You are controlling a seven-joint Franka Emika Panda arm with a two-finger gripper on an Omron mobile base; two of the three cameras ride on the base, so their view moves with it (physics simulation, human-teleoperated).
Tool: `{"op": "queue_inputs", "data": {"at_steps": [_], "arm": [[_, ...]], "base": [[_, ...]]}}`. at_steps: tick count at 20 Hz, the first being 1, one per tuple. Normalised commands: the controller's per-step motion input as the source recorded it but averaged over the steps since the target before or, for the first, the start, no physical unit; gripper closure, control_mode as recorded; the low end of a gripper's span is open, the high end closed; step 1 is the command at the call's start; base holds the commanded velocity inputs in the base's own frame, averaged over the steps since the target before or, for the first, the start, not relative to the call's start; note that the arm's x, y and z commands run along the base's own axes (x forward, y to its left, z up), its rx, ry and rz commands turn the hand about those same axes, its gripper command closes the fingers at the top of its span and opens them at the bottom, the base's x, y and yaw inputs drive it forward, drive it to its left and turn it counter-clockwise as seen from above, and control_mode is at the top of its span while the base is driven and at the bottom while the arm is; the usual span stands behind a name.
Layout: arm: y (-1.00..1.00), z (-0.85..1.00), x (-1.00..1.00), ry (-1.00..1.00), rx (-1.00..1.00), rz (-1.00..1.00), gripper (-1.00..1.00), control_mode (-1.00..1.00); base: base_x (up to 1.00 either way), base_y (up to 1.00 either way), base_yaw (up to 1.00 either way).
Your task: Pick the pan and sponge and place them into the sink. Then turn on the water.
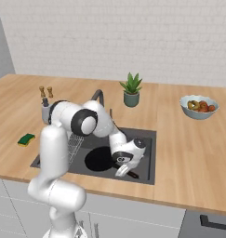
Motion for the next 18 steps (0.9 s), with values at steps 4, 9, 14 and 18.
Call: {"op": "queue_inputs", "data": {"at_steps": [4,9,14,18], "arm": [[0.0,-0.04,0.22,-0.07,0.0,0.0,-1.0,-1.0],[0.0,0.21,0.0,-0.04,0.0,-0.01,-1.0,-1.0],[0.03,0.83,0.0,0.03,0.0,-0.02,-1.0,-1.0],[0.17,1.0,-0.04,0.14,-0.01,-0.04,-1.0,-1.0]], "base": [[0.0,0.0,0.0],[0.0,0.0,0.0],[0.0,0.0,0.0],[0.0,0.0,0.0]]}}
